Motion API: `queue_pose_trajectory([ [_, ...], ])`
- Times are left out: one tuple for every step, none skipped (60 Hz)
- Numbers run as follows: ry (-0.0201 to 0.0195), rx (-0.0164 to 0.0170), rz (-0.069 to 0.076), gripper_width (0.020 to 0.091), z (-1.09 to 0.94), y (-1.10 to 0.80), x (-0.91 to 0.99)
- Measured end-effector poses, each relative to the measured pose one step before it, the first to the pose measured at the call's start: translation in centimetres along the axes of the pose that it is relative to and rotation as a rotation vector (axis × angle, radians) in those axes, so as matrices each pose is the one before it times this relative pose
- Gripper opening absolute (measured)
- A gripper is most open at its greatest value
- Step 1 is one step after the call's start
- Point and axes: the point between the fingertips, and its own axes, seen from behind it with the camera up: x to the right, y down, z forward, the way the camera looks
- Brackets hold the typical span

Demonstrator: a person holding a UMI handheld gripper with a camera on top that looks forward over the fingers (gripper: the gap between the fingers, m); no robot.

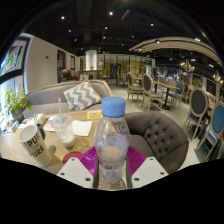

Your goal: Pour water

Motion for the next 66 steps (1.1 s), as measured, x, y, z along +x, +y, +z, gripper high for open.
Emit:
queue_pose_trajectory([
  [0.00145, -0.00415, -0.0066, 0.0373, 0.001, -0.035, 0.020],
  [0.00333, -0.00288, -0.0078, 0.0372, -0.042, -0.071, 0.032],
  [0.00434, -0.00195, -0.0084, 0.0372, -0.016, -0.072, 0.086],
  [0.00400, -0.00112, -0.0101, 0.0372, -0.079, -0.099, 0.062],
  [0.00328, 0.00020, -0.0121, 0.0373, -0.079, -0.144, 0.023],
  [0.00380, 0.00138, -0.0131, 0.0372, -0.134, -0.208, 0.059],
  [0.00581, 0.00237, -0.0119, 0.0373, -0.113, -0.235, 0.064],
  [0.00868, 0.00336, -0.0128, 0.0372, 0.001, -0.154, -0.149],
  [0.00659, 0.00139, -0.0135, 0.0372, -0.141, -0.262, 0.041],
  [0.00695, 0.00040, -0.0155, 0.0371, -0.101, -0.283, 0.051],
  [0.00767, 0.00115, -0.0158, 0.0371, -0.121, -0.332, 0.050],
  [0.00895, 0.00416, -0.0172, 0.0371, -0.169, -0.450, 0.097],
  [0.00909, 0.00713, -0.0196, 0.0371, -0.168, -0.527, 0.080],
  [0.00667, 0.00854, -0.0235, 0.0371, -0.058, -0.601, 0.249],
  [0.01036, 0.00913, -0.0276, 0.0372, -0.188, -0.395, 0.076],
  [0.01146, 0.00795, -0.0303, 0.0373, -0.205, -0.571, 0.118],
  [0.01343, 0.00706, -0.0320, 0.0372, -0.170, -0.578, 0.162],
  [0.01407, 0.00714, -0.0349, 0.0372, -0.129, -0.595, 0.178],
  [0.01269, 0.00697, -0.0369, 0.0373, -0.135, -0.616, 0.172],
  [0.01169, 0.00746, -0.0370, 0.0372, -0.108, -0.656, 0.108],
  [0.01113, 0.00840, -0.0358, 0.0372, -0.107, -0.709, 0.082],
  [0.01151, 0.00939, -0.0341, 0.0371, -0.106, -0.714, 0.104],
  [0.00961, 0.00895, -0.0327, 0.0371, 0.090, -0.689, 0.144],
  [0.01214, 0.00846, -0.0357, 0.0371, -0.070, -0.734, 0.202],
  [0.01090, 0.00800, -0.0366, 0.0372, -0.107, -0.718, 0.054],
  [0.01075, 0.00881, -0.0351, 0.0371, -0.067, -0.725, 0.053],
  [0.01069, 0.00834, -0.0340, 0.0371, -0.094, -0.690, 0.089],
  [0.00945, 0.00756, -0.0348, 0.0372, -0.085, -0.664, 0.046],
  [0.00820, 0.00694, -0.0358, 0.0372, -0.075, -0.650, 0.031],
  [0.00833, 0.00732, -0.0355, 0.0372, -0.041, -0.659, -0.009],
  [0.00749, 0.00880, -0.0346, 0.0371, 0.136, -0.587, -0.008],
  [0.00855, 0.00685, -0.0374, 0.0372, -0.056, -0.656, -0.031],
  [0.00867, 0.00601, -0.0403, 0.0371, -0.063, -0.639, -0.041],
  [0.00882, 0.00672, -0.0393, 0.0371, -0.025, -0.610, -0.060],
  [0.00936, 0.00730, -0.0400, 0.0371, -0.044, -0.626, -0.029],
  [0.01006, 0.00816, -0.0410, 0.0371, -0.055, -0.595, -0.043],
  [0.01010, 0.00838, -0.0443, 0.0371, -0.042, -0.622, -0.024],
  [0.01018, 0.00842, -0.0465, 0.0370, -0.007, -0.576, -0.049],
  [0.00985, 0.00941, -0.0464, 0.0370, -0.057, -0.594, -0.052],
  [0.00857, 0.01288, -0.0437, 0.0371, 0.005, -0.428, -0.037],
  [0.00966, 0.01029, -0.0451, 0.0371, -0.151, -0.685, -0.020],
  [0.00912, 0.01033, -0.0435, 0.0371, -0.059, -0.556, -0.024],
  [0.00947, 0.00861, -0.0425, 0.0370, -0.056, -0.480, -0.058],
  [0.00936, 0.00641, -0.0424, 0.0370, -0.031, -0.423, -0.027],
  [0.00826, 0.00503, -0.0432, 0.0371, -0.020, -0.397, -0.062],
  [0.00604, 0.00284, -0.0444, 0.0370, -0.001, -0.361, -0.114],
  [0.00452, 0.00097, -0.0435, 0.0369, -0.026, -0.278, -0.133],
  [0.00317, 0.00352, -0.0410, 0.0369, 0.031, -0.152, -0.139],
  [0.00258, 0.00195, -0.0358, 0.0368, -0.237, -0.233, 0.074],
  [0.00274, 0.00329, -0.0325, 0.0369, -0.150, -0.316, -0.025],
  [0.00254, 0.00286, -0.0304, 0.0368, -0.075, -0.279, -0.063],
  [0.00187, 0.00161, -0.0291, 0.0368, -0.074, -0.195, -0.082],
  [0.00072, 0.00128, -0.0292, 0.0368, -0.083, -0.153, -0.121],
  [-0.00055, 0.00173, -0.0299, 0.0368, -0.065, -0.216, -0.102],
  [-0.00088, 0.00151, -0.0281, 0.0369, -0.047, -0.163, -0.124],
  [0.00062, 0.00207, -0.0243, 0.0368, -0.055, -0.171, -0.087],
  [0.00465, 0.00712, -0.0189, 0.0368, 0.474, -0.198, -0.492],
  [0.00001, 0.00389, -0.0200, 0.0368, -0.168, -0.253, 0.056],
  [0.00013, 0.00244, -0.0229, 0.0367, -0.097, -0.117, -0.047],
  [-0.00082, -0.00018, -0.0261, 0.0368, -0.052, -0.053, -0.105],
  [-0.00074, 0.00008, -0.0243, 0.0367, -0.055, -0.051, -0.089],
  [-0.00027, 0.00030, -0.0203, 0.0368, -0.067, -0.064, -0.067],
  [-0.00039, 0.00028, -0.0164, 0.0367, -0.040, -0.048, -0.076],
  [-0.00228, 0.00008, -0.0120, 0.0367, -0.015, -0.041, -0.125],
  [-0.00190, 0.00116, -0.0071, 0.0367, 0.064, 0.079, -0.399],
  [-0.00541, -0.00211, -0.0068, 0.0367, -0.002, -0.026, -0.121],
])
